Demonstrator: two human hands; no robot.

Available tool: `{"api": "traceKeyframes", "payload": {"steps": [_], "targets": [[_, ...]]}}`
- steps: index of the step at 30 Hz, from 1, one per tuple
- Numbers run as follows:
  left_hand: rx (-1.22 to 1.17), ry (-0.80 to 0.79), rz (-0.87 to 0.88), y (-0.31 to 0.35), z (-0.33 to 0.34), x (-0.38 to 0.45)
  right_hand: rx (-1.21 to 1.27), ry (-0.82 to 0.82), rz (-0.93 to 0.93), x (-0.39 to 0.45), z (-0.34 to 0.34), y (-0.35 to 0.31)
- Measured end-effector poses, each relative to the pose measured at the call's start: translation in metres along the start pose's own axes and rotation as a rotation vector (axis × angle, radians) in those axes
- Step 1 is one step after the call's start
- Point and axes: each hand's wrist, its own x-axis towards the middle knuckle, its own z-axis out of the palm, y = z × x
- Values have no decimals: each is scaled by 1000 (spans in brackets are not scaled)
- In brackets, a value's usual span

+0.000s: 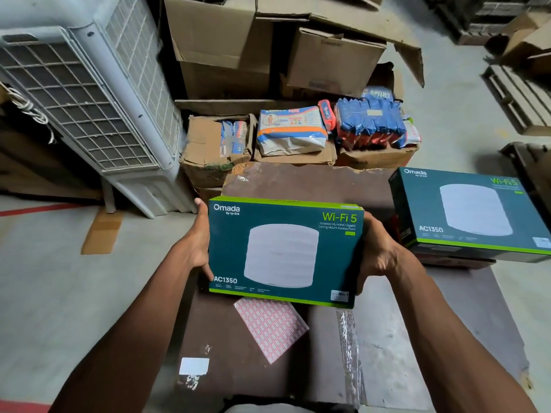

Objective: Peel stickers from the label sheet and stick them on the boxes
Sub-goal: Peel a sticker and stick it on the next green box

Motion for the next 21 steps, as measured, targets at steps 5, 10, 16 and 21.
{"api": "traceKeyframes", "payload": {"steps": [5, 10, 16, 21], "targets": [[-310, -7, 53, -4, -8, 13, 102, 33, -96, 1, 2, -4], [-493, -140, 329, -6, 8, 0, -9, 51, -136, 0, -1, 12], [-219, -213, 311, -12, -14, 2, 103, -13, -93, 26, -21, 31], [39, -332, 153, -27, -27, 14, 47, -48, -240, 41, -18, 39]]}}
